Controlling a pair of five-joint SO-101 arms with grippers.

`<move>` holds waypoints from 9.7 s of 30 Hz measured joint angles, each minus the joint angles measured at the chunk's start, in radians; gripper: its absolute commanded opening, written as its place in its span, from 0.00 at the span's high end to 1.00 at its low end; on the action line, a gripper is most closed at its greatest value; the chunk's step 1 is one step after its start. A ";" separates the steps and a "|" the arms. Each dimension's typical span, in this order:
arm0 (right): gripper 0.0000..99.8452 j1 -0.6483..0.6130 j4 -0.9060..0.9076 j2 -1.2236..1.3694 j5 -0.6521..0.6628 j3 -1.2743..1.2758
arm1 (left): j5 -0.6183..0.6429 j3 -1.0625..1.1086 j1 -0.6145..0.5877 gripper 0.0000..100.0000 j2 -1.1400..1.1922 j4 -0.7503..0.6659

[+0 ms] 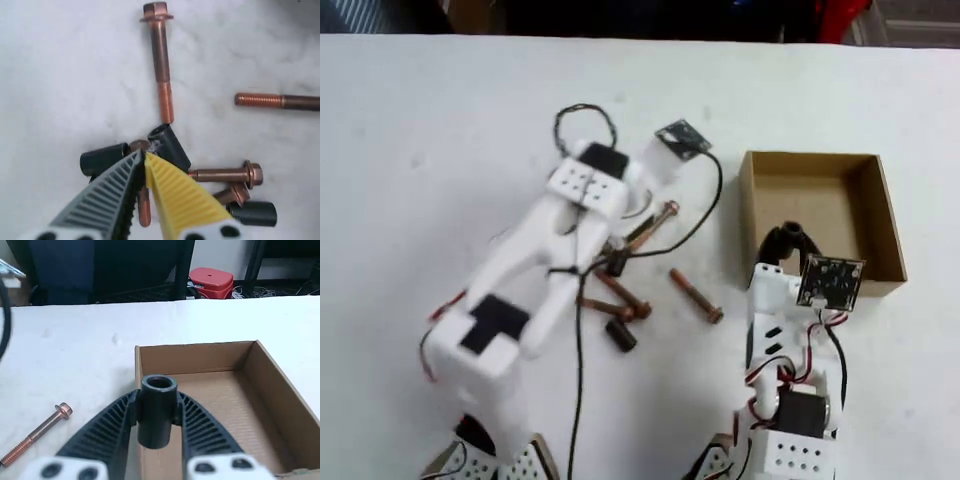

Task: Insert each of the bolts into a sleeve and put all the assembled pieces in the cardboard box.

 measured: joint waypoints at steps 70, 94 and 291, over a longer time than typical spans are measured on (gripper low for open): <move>0.98 0.000 0.000 0.000 0.000 0.015 | -0.198 -1.163 0.084 0.87 0.848 0.278; 0.98 0.000 0.000 0.000 0.000 0.015 | -0.198 -1.243 0.089 0.98 0.881 0.339; 0.98 -0.707 -0.288 0.002 -0.006 0.069 | 0.543 1.278 0.132 0.98 -1.587 -1.065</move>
